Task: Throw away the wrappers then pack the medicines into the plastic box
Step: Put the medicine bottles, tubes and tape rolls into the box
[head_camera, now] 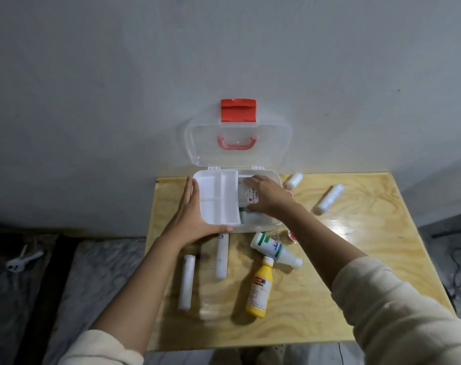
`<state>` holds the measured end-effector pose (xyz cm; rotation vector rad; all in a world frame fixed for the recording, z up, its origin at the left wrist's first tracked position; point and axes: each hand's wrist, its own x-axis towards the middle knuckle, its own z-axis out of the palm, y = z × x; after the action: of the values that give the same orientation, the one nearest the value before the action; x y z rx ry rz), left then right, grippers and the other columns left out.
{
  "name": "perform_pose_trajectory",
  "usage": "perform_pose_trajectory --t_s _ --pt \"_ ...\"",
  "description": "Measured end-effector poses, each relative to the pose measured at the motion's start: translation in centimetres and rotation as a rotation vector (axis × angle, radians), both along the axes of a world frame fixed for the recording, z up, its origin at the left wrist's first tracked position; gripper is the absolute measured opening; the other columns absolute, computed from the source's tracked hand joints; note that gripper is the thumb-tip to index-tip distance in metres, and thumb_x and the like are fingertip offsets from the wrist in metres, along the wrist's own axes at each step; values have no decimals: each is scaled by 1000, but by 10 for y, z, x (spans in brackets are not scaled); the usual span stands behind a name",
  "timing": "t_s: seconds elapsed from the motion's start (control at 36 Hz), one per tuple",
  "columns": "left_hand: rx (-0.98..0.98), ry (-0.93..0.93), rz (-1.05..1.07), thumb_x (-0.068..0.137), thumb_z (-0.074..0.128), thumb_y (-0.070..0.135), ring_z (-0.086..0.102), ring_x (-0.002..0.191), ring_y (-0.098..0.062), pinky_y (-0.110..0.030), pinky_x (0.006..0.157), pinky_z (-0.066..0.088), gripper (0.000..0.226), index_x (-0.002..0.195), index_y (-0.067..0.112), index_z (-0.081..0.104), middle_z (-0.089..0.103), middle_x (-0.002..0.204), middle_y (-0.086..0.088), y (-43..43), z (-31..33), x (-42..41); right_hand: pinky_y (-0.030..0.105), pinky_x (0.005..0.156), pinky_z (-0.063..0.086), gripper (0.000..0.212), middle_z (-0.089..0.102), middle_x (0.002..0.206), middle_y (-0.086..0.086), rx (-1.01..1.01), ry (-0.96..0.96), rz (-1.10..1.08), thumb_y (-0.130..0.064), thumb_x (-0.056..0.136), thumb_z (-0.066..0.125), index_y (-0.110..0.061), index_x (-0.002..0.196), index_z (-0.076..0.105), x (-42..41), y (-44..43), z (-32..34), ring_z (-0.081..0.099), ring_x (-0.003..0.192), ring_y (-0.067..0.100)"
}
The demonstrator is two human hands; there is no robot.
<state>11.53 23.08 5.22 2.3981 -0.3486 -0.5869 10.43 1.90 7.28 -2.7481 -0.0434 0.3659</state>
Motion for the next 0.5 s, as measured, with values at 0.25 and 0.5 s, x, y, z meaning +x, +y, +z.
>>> perform_pose_trajectory --t_s 0.25,0.5 --pt "-7 24 4 50 83 62 -18 146 -10 -35 118 8 152 147 19 -27 -32 155 9 -2 2 1 49 80 54 43 51 125 10 -151 -93 -78 -15 79 68 -7 119 55 -13 -8 -4 48 113 27" --pt "-39 1 43 51 86 55 -9 148 -13 -32 116 12 150 148 20 -23 -25 157 9 -4 1 0 39 76 52 38 54 124 8 -114 -125 -84 -14 84 62 -10 122 57 -12 -1 -6 47 115 25"
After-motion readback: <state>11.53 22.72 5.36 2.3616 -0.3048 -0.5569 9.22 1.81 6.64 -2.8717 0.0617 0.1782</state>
